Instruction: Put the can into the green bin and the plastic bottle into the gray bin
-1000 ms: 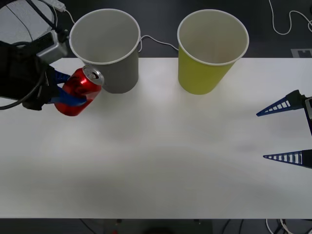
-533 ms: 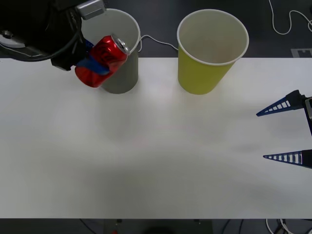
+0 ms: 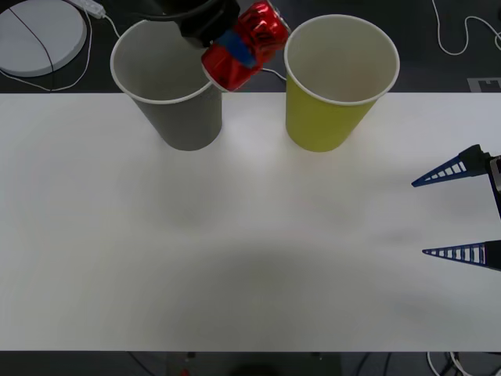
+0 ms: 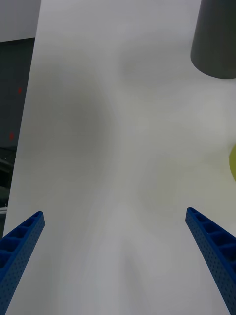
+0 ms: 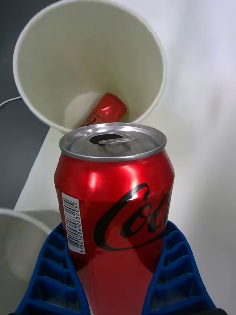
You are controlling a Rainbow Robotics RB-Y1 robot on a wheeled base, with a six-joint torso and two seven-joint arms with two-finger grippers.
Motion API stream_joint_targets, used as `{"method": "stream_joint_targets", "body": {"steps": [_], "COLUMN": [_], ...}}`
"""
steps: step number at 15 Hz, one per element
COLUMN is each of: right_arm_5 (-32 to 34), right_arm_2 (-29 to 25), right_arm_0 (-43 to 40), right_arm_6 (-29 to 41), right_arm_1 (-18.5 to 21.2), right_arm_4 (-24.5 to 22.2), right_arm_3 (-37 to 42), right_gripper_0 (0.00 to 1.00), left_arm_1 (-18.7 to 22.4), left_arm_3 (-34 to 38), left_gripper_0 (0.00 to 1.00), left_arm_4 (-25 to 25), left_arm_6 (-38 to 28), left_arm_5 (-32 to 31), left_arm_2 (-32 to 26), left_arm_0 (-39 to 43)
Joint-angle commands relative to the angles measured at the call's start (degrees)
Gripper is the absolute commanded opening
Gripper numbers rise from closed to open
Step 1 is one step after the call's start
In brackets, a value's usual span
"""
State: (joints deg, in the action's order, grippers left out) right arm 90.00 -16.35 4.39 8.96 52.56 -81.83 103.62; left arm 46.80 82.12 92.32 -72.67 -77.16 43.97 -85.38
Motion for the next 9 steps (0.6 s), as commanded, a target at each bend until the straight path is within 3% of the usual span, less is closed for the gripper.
{"method": "stream_joint_targets", "body": {"steps": [1, 9], "right_arm_5": [0.0, 0.0], "right_arm_2": [0.0, 0.0], "right_arm_0": [0.0, 0.0], "right_arm_6": [0.0, 0.0], "right_arm_1": [0.0, 0.0], "right_arm_4": [0.0, 0.0], "right_arm_3": [0.0, 0.0], "right_gripper_0": [1.0, 1.0], "left_arm_1": [-6.9, -25.5], "left_arm_3": [-8.6, -36.6], "left_gripper_0": [0.01, 0.01], "left_arm_4": [0.5, 1.9], "left_arm_6": [-3.2, -3.1], "left_arm_5": [1.5, 8.6], "left_arm_2": [4.5, 8.6], "left_arm_0": [-7.1, -19.0]}}
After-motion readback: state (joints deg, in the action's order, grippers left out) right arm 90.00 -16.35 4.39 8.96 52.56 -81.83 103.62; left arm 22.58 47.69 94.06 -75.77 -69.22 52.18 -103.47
